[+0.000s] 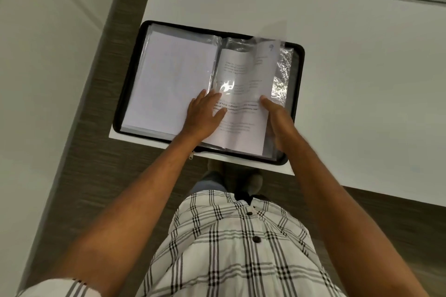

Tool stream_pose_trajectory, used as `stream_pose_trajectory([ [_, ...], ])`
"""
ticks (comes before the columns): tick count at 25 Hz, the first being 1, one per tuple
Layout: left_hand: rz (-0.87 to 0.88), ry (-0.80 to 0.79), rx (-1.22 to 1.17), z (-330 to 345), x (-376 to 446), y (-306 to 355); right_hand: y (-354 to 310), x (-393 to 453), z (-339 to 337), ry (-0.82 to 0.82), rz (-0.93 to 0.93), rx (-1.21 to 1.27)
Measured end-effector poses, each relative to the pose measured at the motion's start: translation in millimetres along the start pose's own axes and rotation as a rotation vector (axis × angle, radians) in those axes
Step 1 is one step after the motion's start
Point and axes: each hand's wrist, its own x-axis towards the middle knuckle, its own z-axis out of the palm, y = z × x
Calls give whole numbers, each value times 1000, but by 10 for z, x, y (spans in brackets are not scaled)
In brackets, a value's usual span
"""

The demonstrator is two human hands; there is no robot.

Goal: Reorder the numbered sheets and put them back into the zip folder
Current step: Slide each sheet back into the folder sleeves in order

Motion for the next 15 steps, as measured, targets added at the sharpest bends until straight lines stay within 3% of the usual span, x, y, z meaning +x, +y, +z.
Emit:
stream_pose_trajectory([
  [4, -102, -66, -399, -389, -51, 97, -98, -36, 291, -128, -88, 75],
  [8, -256, -156, -743, -905, 13, -27, -225, -5, 827, -289, -156, -51],
  [11, -380, -207, -975, -1263, 54, -295, -151, 139, 1304, -352, -191, -316],
  [15, -330, -161, -993, -1515, 110, -772, 31, 315, 1791, -306, -220, -691],
])
